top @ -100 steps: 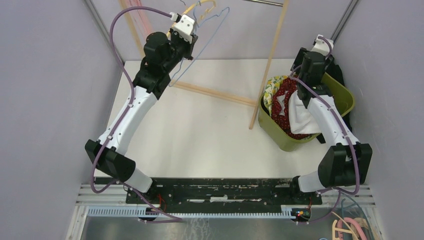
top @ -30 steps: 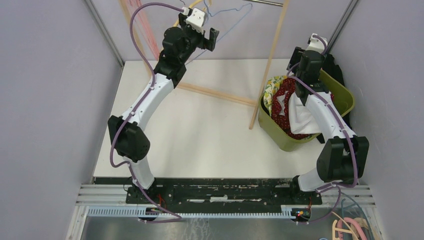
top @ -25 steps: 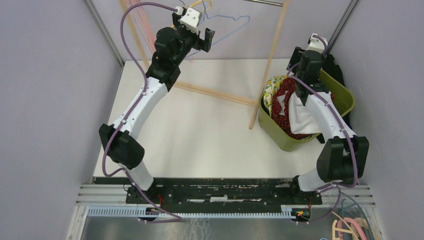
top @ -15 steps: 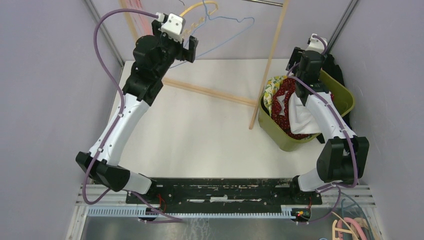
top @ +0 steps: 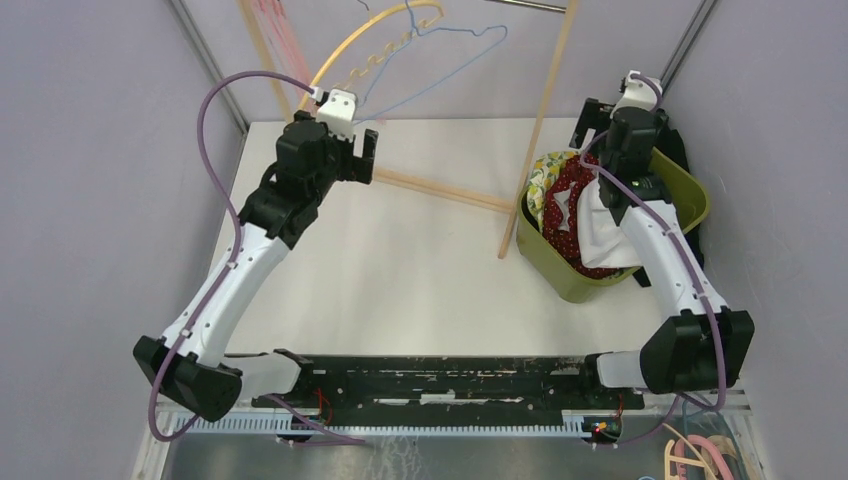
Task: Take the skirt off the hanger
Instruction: Reset both arms
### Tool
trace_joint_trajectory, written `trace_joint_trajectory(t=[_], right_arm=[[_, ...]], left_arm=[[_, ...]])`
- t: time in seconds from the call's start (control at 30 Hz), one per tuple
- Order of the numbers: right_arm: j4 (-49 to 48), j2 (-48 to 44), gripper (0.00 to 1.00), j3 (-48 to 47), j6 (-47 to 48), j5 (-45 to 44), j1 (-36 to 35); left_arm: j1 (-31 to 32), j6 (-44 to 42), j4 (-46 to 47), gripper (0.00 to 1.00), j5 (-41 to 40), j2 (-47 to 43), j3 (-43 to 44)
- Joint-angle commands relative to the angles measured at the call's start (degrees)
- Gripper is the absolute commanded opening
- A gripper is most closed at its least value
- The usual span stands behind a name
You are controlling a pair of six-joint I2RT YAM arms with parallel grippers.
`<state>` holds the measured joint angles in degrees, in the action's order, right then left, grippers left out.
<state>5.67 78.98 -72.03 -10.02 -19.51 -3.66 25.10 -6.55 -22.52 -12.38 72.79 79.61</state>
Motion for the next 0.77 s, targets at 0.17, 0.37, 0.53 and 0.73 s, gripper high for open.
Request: trace_joint_trajectory(t=[0.17, 0.37, 0.53, 0.73], right_arm=[[9.15, -7.17, 0.99, 3.27, 0.15, 0.5, -8.66], [13.26, -10.71, 0.99, 4.64, 0.57, 3.18, -13.36], [14.72, -12.16, 0.99, 6.25, 2.33, 6.37, -16.56], [15.18, -11.87, 1.0, 6.14, 3.29, 9.12, -17.16]], left_arm=[[0.01, 6.15, 0.53, 0.99, -4.34, -7.63, -8.36], [-0.04, 6.43, 1.85, 0.99, -5.19, -8.53, -11.31], [-0.01, 6.75, 3.08, 0.99, -5.3, -8.45, -13.21], [0.0, 7.85, 2.46, 0.99, -6.42, -6.94, -12.68]])
